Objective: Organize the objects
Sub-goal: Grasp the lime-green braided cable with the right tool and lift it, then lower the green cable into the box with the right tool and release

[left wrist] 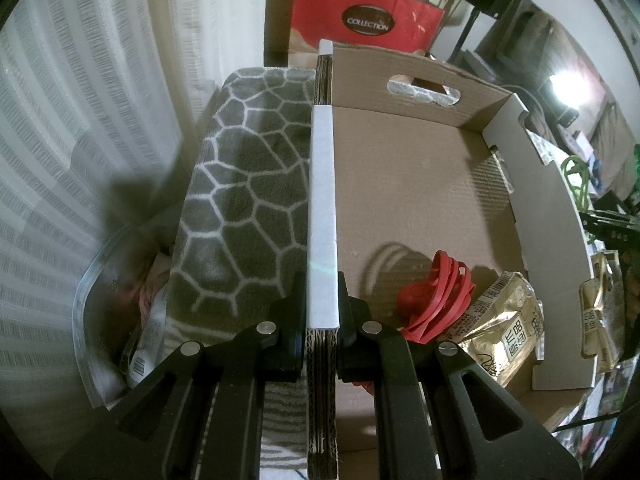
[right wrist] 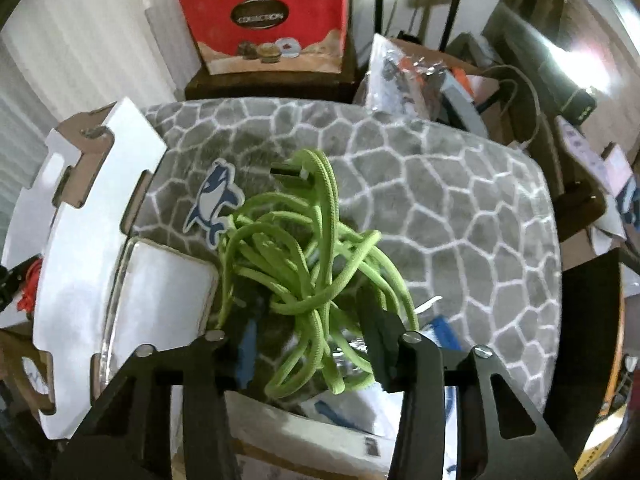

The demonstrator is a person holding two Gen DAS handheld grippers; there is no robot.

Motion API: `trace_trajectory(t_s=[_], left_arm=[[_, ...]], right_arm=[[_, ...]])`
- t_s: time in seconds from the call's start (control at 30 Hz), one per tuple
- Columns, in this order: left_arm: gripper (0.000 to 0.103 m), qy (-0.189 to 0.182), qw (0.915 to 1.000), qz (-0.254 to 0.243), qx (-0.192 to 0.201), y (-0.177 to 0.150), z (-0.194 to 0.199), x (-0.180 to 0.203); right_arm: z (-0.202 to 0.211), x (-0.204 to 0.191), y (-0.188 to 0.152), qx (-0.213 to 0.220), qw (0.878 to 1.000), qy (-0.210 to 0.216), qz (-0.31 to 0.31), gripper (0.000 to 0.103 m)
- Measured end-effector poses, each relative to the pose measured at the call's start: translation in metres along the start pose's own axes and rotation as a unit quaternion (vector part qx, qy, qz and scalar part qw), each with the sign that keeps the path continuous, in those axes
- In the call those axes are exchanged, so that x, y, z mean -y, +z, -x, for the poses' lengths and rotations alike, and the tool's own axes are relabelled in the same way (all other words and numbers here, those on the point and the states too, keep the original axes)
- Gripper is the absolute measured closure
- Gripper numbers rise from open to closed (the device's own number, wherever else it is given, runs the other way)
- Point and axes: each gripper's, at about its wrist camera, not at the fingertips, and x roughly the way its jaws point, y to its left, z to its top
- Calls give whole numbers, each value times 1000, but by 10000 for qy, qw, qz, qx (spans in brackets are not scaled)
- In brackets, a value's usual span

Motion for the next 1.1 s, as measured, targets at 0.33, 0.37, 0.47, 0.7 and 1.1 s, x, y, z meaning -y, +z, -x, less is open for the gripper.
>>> trace_trajectory(t_s=[0.33, 0.37, 0.47, 0.7, 1.1], left_arm=[[93, 2, 10000, 2, -2, 0, 0, 1], [93, 3, 10000, 1, -2, 0, 0, 1], [93, 5, 10000, 4, -1, 0, 0, 1], [93, 3, 10000, 3, -1, 0, 0, 1], [93, 4, 10000, 4, -1, 0, 0, 1]], right_arm=[[16, -5, 1, 264, 9994, 201, 45, 91], [24, -5, 2, 377, 9991, 201, 35, 91], [43, -5, 5, 571, 9982, 194, 31, 91], [93, -20, 12, 1030, 9940, 312, 203, 91], [134, -95, 21, 1265, 9836, 918, 901, 91]])
